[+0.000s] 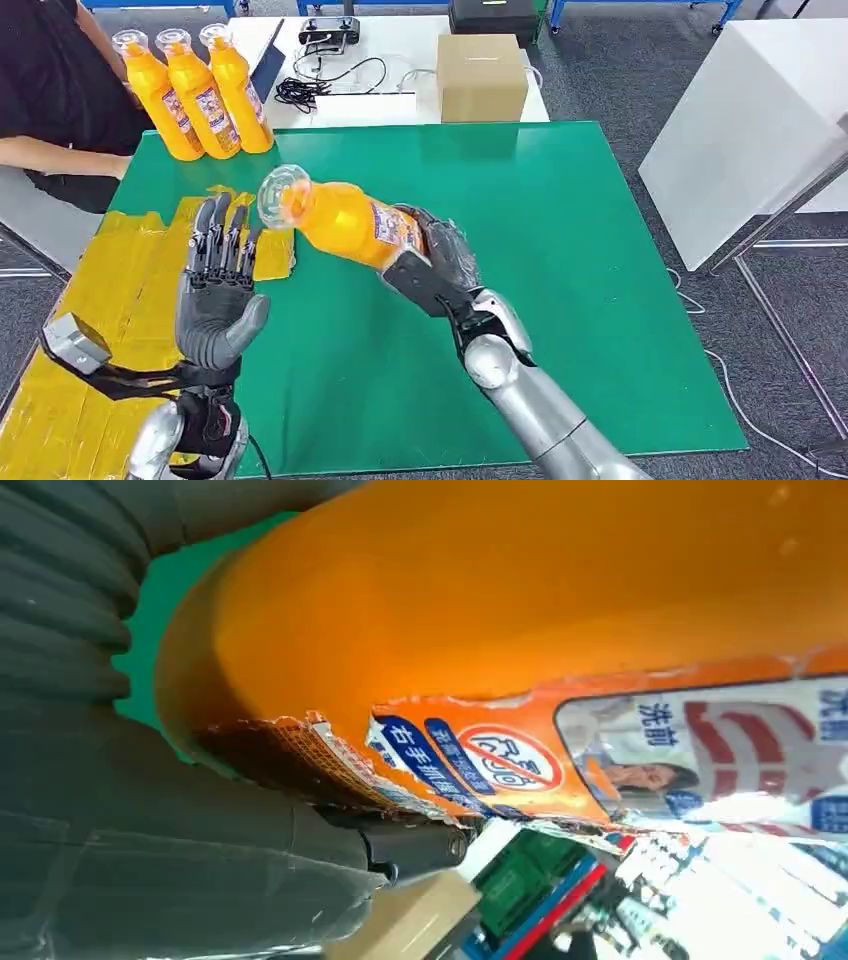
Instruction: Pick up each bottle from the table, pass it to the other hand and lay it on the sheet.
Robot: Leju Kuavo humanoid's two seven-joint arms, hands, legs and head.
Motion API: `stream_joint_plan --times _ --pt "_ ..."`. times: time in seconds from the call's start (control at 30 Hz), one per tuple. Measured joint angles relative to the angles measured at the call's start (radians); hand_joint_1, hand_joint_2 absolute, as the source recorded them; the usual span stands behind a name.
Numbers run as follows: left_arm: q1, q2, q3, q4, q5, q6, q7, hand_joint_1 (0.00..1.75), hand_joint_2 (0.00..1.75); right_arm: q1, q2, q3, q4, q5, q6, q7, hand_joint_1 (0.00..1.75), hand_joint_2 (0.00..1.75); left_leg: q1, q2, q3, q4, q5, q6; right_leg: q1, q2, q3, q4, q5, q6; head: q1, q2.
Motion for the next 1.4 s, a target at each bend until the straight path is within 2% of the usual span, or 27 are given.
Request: stream_joint_plan --times 0.53,0.9,1.4 --pt "-0.033 -0.001 -0.021 0.04 0.01 -0.004 0.005 0.0 1.75 -0.098 0.081 0.109 0.128 0.036 0.033 0.039 1.75 1.75 0.0 0.0 0.0 0.0 0.0 0.0 0.0 0.0 0.0 0.0 0.0 0.0 0.0 0.0" --pt "-0.033 -0.001 -0.008 0.042 0.01 -0.002 0.001 0.0 1.75 -0.112 0.093 0.156 0.148 0.058 0.05 0.051 1.75 1.75 0.0 0.0 0.0 0.0 0.0 0.0 0.0 0.0 0.0 0.0 0.0 0.0 0.0 0.0" --pt "-0.001 0.024 0.073 0.043 -0.032 0.033 -0.027 0.0 1.75 -0.066 0.106 0.37 0.153 0.114 0.08 0.07 1.75 1.75 0.0 0.001 0.0 0.0 0.0 0.0 0.0 0.0 -0.001 0.0 0.0 0.0 0.0 0.0"
